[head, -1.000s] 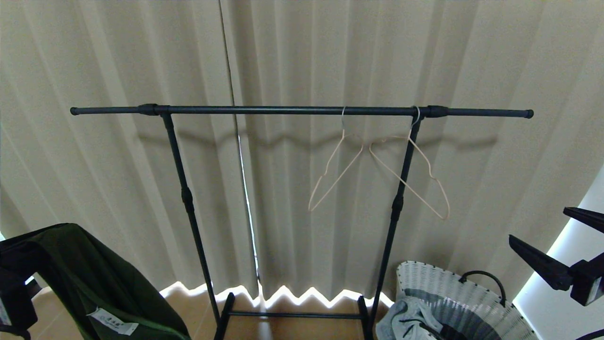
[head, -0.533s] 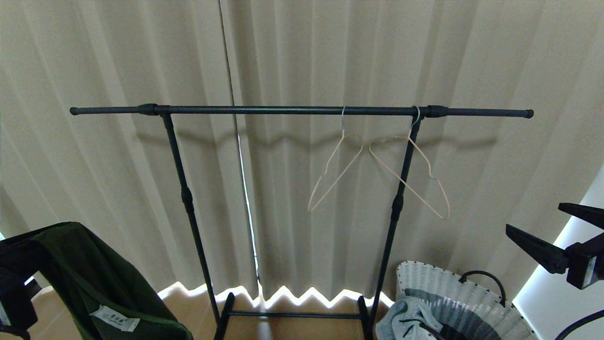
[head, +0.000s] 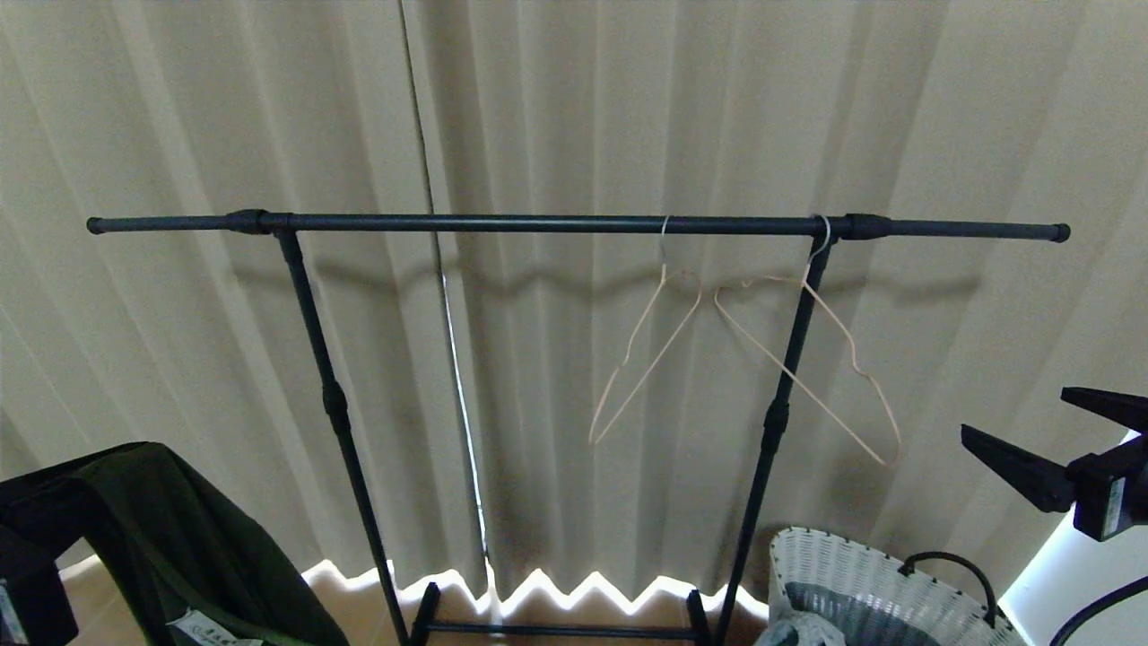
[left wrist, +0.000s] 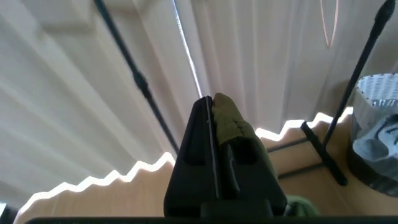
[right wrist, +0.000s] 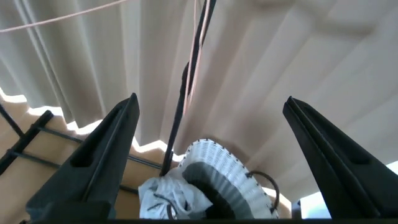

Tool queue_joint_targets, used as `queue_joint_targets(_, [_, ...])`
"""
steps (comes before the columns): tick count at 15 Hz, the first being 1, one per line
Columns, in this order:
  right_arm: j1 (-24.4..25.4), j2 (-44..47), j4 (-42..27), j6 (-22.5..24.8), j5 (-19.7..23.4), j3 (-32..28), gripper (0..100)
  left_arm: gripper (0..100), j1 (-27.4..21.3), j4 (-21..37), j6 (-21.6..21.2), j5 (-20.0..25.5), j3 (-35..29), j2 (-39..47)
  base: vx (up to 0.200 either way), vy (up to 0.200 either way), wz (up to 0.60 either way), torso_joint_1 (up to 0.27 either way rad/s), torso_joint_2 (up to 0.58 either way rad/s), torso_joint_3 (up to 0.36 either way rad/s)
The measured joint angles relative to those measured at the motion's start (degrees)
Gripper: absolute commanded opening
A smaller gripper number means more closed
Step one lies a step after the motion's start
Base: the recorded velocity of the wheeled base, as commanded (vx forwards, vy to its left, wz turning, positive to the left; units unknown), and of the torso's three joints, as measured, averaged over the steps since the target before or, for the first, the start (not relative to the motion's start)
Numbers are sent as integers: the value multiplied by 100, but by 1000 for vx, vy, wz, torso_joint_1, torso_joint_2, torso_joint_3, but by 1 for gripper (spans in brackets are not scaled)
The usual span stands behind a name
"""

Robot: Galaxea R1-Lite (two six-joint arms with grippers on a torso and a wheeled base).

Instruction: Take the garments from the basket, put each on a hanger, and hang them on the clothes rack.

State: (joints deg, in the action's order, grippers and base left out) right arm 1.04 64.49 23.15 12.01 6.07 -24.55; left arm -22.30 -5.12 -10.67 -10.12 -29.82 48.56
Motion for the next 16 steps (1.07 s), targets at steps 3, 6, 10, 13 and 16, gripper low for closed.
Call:
queue_joint_targets(3, [-11,194,2,0,0,-88,100,0,2,-10,22,13,57,-7,200,0,0,2,2,4])
queue_joint_targets(6, [-16,371,-9,0,-9,-160,100,0,4,-7,90,22,217,-93,67,0,0,1,1,1])
queue_joint_targets(10, [-7,681,-514,0,-9,-511,100,0,-5,-163,121,27,703,-471,0,0,0,0,0,0])
queue_joint_targets(13, [54,1034,-1558,2,-2,-1282,100,0,9,-251,139,49,1008,-763,0,0,0,0,0,0])
queue_joint_targets(16, [160,1671,-2083,-7,-121,-2043,100,0,-7,-256,96,55,1136,-983,0,0,0,0,0,0])
